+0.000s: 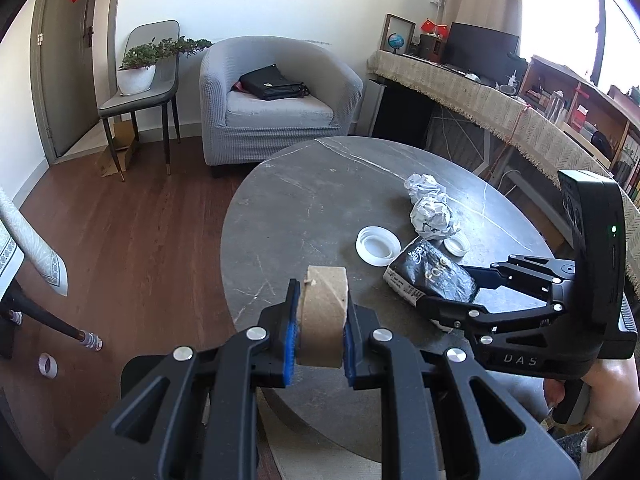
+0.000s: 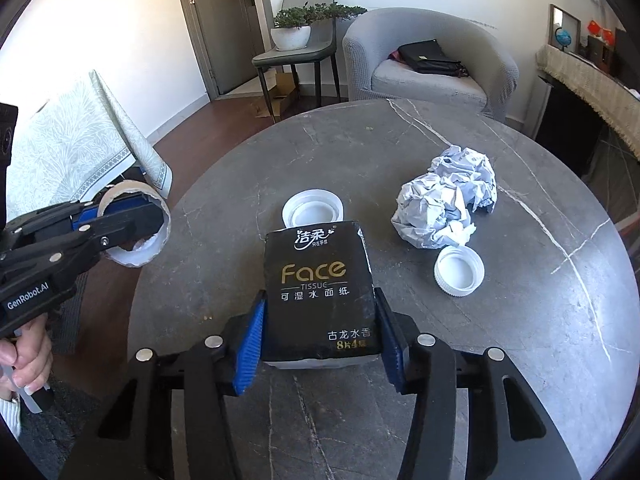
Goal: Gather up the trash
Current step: 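Grasp the brown tape core with the left tool while the right tool grasps the black Face tissue pack, then carry both items over the green bin and open the left tool while the right tool holds the tissue pack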
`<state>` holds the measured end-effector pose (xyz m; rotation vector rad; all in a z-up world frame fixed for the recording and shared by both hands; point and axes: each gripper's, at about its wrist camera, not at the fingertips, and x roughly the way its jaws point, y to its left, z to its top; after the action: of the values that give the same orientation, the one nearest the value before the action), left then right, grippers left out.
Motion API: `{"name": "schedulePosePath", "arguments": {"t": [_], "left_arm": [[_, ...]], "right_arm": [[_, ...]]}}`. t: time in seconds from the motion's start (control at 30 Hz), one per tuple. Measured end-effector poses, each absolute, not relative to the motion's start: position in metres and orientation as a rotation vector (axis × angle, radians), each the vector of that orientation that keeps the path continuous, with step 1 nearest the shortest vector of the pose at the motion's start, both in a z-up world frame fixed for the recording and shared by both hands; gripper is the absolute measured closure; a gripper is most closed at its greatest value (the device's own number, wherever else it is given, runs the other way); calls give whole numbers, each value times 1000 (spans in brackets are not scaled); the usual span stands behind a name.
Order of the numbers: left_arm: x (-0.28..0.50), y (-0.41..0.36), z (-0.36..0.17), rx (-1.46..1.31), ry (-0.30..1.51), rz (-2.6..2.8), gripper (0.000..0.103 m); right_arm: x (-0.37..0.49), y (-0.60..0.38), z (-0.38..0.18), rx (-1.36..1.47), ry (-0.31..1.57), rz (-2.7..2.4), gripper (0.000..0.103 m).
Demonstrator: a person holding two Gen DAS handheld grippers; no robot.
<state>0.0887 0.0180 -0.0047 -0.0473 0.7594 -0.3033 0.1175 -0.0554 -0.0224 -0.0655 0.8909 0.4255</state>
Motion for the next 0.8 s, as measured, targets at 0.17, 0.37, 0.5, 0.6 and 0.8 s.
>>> {"name": "schedulePosePath", "arguments": {"t": [0.17, 0.37, 0.5, 0.6, 0.8], "left_arm": [[86, 40, -3, -58, 759, -269, 83], [80, 67, -6, -59, 763, -223, 83], [77, 86, -9, -61, 774, -203, 83], [76, 97, -13, -62, 789, -185, 83], [76, 119, -27, -64, 844, -152, 83]], "right_arm": [[119, -38, -13, -48, 866, 481, 52], [124, -9, -9, -39, 854, 540, 52], [128, 10, -5, -36, 842, 578, 52], [129, 26, -3, -36, 831, 601, 52], [131, 50, -3, -36, 827, 650, 52]]}}
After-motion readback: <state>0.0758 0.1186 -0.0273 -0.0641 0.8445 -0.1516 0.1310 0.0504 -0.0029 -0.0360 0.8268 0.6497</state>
